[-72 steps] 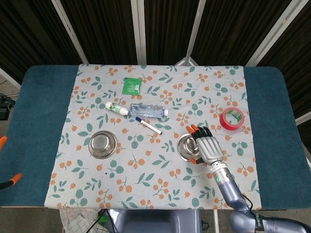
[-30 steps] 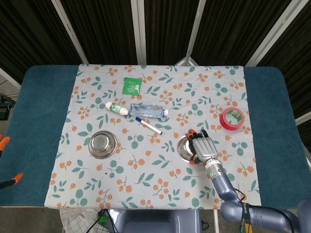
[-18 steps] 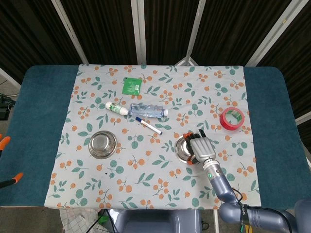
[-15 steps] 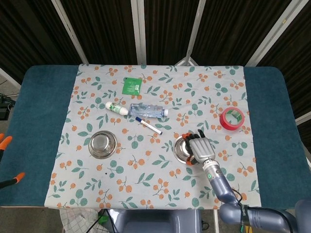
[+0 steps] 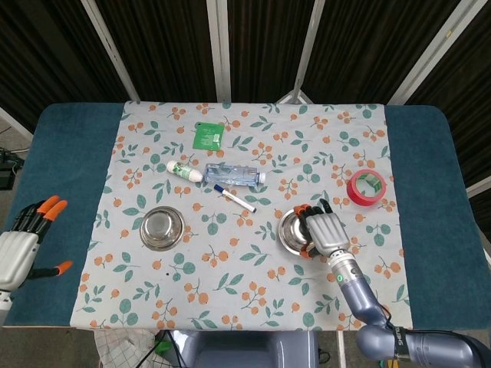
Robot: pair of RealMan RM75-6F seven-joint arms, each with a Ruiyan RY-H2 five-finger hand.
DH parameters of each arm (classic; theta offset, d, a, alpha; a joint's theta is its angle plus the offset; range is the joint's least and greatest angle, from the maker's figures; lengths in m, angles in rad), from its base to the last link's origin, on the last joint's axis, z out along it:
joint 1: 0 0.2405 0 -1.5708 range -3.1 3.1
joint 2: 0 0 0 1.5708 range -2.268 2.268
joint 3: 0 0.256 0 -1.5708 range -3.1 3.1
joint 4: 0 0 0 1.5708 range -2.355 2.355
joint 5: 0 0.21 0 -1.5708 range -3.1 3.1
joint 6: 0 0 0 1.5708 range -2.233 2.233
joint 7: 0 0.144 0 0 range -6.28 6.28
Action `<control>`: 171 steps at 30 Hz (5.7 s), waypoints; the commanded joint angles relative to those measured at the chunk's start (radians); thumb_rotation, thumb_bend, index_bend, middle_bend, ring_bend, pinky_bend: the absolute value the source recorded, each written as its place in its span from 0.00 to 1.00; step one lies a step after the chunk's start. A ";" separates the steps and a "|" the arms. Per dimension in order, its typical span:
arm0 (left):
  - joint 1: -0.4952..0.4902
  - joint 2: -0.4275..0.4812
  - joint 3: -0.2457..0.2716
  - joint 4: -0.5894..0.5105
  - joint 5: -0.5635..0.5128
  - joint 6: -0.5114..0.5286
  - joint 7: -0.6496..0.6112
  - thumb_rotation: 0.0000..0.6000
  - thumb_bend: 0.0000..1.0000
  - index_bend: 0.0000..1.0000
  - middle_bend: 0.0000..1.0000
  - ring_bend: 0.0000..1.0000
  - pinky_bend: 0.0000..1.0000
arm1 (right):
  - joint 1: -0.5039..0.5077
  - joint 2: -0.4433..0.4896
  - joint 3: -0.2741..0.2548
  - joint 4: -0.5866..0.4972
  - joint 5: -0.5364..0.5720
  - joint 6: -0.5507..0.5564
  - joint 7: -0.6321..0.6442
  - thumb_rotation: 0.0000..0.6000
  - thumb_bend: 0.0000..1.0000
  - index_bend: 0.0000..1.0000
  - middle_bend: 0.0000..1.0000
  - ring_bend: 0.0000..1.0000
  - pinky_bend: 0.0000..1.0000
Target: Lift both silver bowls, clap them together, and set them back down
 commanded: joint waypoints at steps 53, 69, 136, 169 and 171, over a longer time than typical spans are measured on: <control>-0.581 -0.430 0.000 0.252 -0.592 -0.569 0.419 1.00 0.06 0.09 0.00 0.00 0.15 | -0.069 0.218 0.034 -0.046 -0.026 0.011 0.232 1.00 0.11 0.36 0.21 0.27 0.05; -0.587 -0.447 0.016 0.266 -0.574 -0.547 0.417 1.00 0.07 0.24 0.18 0.10 0.23 | -0.067 0.219 0.034 -0.031 -0.014 0.006 0.244 1.00 0.11 0.36 0.21 0.27 0.07; -0.482 -0.711 -0.185 0.561 0.002 0.041 -0.848 1.00 0.07 0.39 0.24 0.16 0.30 | -0.014 0.090 0.252 0.122 -0.422 -0.214 1.528 1.00 0.11 0.42 0.21 0.27 0.08; -0.556 -0.982 -0.141 0.793 0.069 0.156 -0.945 1.00 0.06 0.40 0.24 0.15 0.30 | 0.045 -0.056 0.197 0.019 -0.357 -0.169 1.350 1.00 0.11 0.42 0.21 0.28 0.08; -0.558 -0.997 -0.140 0.801 0.069 0.162 -0.950 1.00 0.06 0.40 0.24 0.15 0.30 | 0.047 -0.063 0.197 0.014 -0.348 -0.169 1.339 1.00 0.11 0.42 0.21 0.28 0.08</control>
